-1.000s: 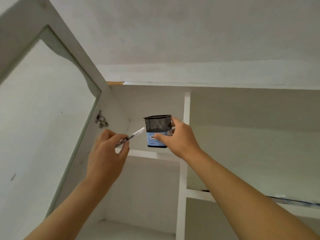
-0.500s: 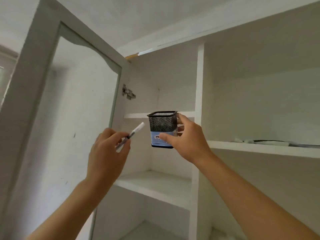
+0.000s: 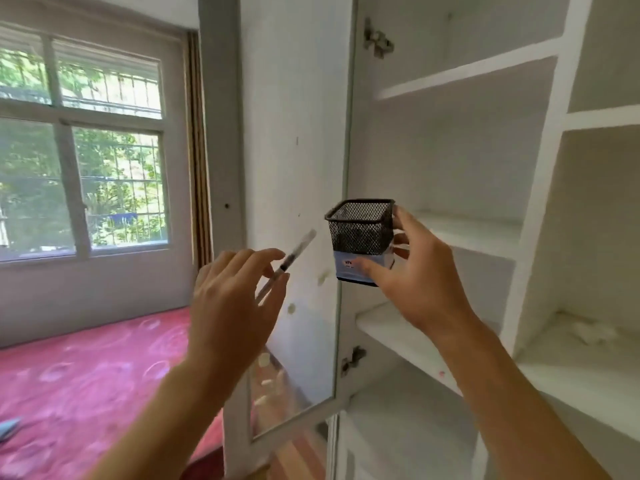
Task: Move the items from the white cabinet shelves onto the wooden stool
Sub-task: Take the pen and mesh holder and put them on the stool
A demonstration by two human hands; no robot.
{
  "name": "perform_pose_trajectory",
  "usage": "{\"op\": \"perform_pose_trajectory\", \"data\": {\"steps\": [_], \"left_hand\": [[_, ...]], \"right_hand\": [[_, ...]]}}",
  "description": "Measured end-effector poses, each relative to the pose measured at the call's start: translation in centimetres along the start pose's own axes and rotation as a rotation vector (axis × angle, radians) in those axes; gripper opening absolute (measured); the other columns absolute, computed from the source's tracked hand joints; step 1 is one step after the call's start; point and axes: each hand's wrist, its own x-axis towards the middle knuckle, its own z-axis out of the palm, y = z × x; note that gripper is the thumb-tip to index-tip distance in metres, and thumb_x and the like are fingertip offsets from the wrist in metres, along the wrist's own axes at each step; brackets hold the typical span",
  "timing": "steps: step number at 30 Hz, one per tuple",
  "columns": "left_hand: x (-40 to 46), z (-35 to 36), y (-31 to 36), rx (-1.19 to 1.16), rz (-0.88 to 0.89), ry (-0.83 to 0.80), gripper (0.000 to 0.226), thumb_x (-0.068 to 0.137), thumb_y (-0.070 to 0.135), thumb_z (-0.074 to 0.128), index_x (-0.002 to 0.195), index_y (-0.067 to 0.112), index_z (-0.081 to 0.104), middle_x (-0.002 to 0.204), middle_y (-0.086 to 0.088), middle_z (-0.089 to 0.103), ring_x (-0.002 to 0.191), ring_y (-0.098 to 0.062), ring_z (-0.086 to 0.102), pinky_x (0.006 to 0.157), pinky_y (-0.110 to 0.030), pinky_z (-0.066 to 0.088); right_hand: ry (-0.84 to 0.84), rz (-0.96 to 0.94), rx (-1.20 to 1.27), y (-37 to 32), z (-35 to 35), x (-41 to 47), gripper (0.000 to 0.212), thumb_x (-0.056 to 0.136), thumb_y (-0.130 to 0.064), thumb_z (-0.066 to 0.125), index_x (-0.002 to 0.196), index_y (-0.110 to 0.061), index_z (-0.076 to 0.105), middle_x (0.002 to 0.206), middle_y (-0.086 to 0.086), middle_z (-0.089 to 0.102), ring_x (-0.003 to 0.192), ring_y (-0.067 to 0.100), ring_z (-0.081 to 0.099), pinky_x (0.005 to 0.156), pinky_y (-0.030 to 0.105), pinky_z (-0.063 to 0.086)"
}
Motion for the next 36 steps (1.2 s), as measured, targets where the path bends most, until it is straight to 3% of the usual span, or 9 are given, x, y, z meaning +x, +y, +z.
{"op": "perform_pose_trajectory", "data": {"steps": [4,12,16,21,26,30,32,34,36], "left_hand": [[-3.9,-5.3,-3.1,0.045,-0.036,0.024,0.015,0.092,0.015,0.077,0.107,0.011,0.076,0.091,0.002,0.072,0.085,-0.023,0.066,0.078,-0.04,0.051],[-10.5,-16.3,-10.6,0.068,-0.138,0.003,0.019,0.092,0.023,0.07,0.109,0.016,0.077,0.093,0.005,0.07,0.086,-0.024,0.065,0.076,-0.046,0.053],[-13.0,-22.0,-14.4,0.086,-0.201,0.031,0.015,0.092,0.014,0.075,0.107,0.015,0.078,0.092,0.004,0.071,0.085,-0.022,0.065,0.075,-0.043,0.052],[-15.9,-29.5,-18.3,0.103,-0.237,0.041,0.017,0.09,0.008,0.078,0.107,0.011,0.077,0.09,0.001,0.071,0.082,-0.025,0.065,0.071,-0.046,0.053],[-18.9,-37.6,-21.6,0.181,-0.332,0.066,0.021,0.087,0.005,0.08,0.107,0.011,0.077,0.09,0.0,0.07,0.082,-0.024,0.066,0.07,-0.047,0.054],[-21.5,-44.5,-24.3,0.292,-0.408,0.105,0.021,0.088,0.006,0.08,0.108,0.011,0.077,0.091,0.0,0.071,0.084,-0.025,0.066,0.073,-0.044,0.053],[-22.9,-48.0,-25.4,0.359,-0.439,0.134,0.019,0.09,0.009,0.077,0.109,0.012,0.077,0.092,0.0,0.072,0.086,-0.024,0.067,0.077,-0.042,0.051],[-24.5,-51.7,-26.1,0.445,-0.479,0.162,0.02,0.09,0.008,0.078,0.11,0.011,0.077,0.095,-0.001,0.073,0.089,-0.022,0.067,0.083,-0.032,0.05],[-26.0,-55.2,-26.4,0.539,-0.516,0.191,0.023,0.088,0.007,0.079,0.111,0.01,0.077,0.097,-0.002,0.074,0.09,-0.018,0.065,0.085,-0.021,0.046]], "right_hand": [[-0.035,0.044,0.008,-2.4,4.0,-4.1,0.085,0.078,-0.039,0.092,0.152,-0.025,0.051,0.136,-0.011,0.065,0.121,0.007,0.064,0.106,0.034,0.055],[-0.083,0.085,0.043,-11.4,11.7,-10.6,0.086,0.077,-0.041,0.09,0.152,-0.026,0.05,0.136,-0.009,0.067,0.12,0.009,0.065,0.104,0.038,0.058],[-0.137,0.076,0.086,-16.8,16.3,-12.6,0.083,0.078,-0.042,0.09,0.151,-0.031,0.051,0.134,-0.012,0.067,0.121,0.009,0.064,0.104,0.04,0.057],[-0.191,0.033,0.131,-23.5,21.8,-15.2,0.08,0.078,-0.043,0.091,0.148,-0.03,0.054,0.13,-0.016,0.067,0.115,0.002,0.063,0.099,0.016,0.051],[-0.278,-0.02,0.225,-29.9,28.0,-16.9,0.077,0.08,-0.041,0.091,0.146,-0.03,0.054,0.13,-0.015,0.068,0.115,0.004,0.065,0.1,0.024,0.056],[-0.38,-0.098,0.333,-35.2,33.4,-17.8,0.08,0.079,-0.041,0.091,0.149,-0.028,0.054,0.131,-0.018,0.066,0.116,0.0,0.064,0.098,0.012,0.051],[-0.43,-0.127,0.394,-38.0,36.3,-18.4,0.082,0.079,-0.039,0.092,0.15,-0.027,0.053,0.129,-0.018,0.066,0.115,0.003,0.064,0.1,0.016,0.05],[-0.474,-0.165,0.464,-41.0,39.4,-19.3,0.083,0.078,-0.034,0.094,0.149,-0.025,0.054,0.126,-0.014,0.068,0.112,0.007,0.067,0.099,0.02,0.052],[-0.531,-0.204,0.538,-43.9,42.2,-20.3,0.081,0.077,-0.028,0.095,0.148,-0.024,0.055,0.124,-0.014,0.068,0.108,0.005,0.067,0.094,0.012,0.05]]}}
